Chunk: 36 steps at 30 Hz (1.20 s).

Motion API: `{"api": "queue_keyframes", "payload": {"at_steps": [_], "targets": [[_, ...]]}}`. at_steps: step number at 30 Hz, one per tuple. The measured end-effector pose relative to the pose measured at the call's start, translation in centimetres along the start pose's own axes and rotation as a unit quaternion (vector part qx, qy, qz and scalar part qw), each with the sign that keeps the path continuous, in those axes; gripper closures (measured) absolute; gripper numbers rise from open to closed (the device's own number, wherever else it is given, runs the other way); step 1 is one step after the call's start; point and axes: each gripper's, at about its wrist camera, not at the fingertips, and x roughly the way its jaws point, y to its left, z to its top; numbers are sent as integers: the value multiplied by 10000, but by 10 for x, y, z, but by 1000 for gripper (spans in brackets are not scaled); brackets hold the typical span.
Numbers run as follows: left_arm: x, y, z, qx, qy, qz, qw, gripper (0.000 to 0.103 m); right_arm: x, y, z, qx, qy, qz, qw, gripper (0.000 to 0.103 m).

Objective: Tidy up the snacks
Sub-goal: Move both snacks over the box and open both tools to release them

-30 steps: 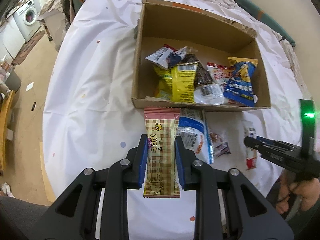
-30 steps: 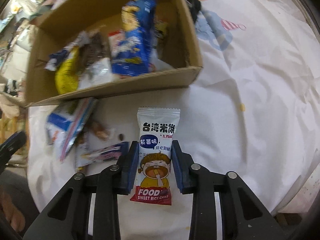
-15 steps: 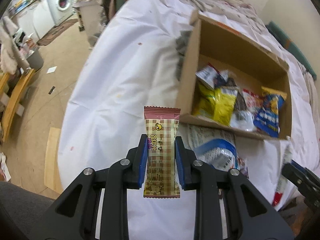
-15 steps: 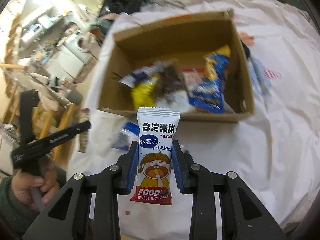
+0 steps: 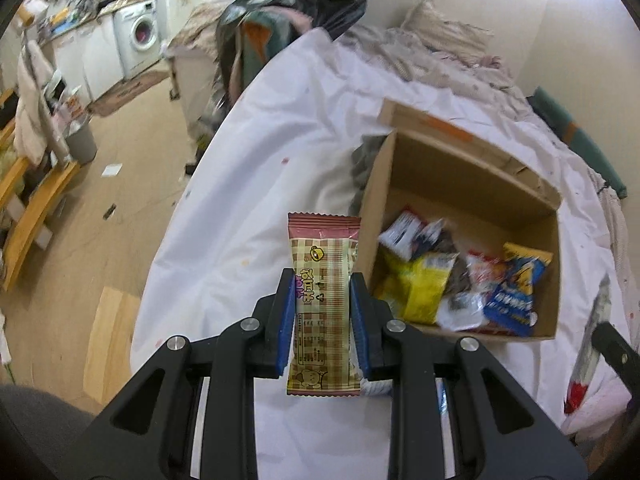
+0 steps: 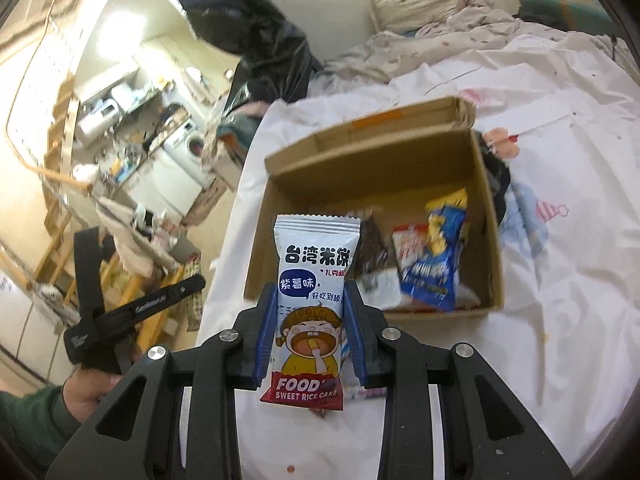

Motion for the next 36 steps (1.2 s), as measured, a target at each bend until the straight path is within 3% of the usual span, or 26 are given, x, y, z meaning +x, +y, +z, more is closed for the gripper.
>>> {"api": "queue_keyframes", "payload": {"at_steps": [11,20,26,36], "targets": [[7,-50,44,726,-254,-412,9962,81,2,-39,48,202,-406,-401,9982,69],[46,-74,41,1142,-8,-839,9899,81,39,-69,58,635,-40,-628,9960,69],[75,-71,38,992,578,-1004,9883,81,60,-56,51,410,241,-656,9967,69],[78,-76,36,989,606,-995,9883,80,84,-47,44,248,527,-775,9953,69]]}}
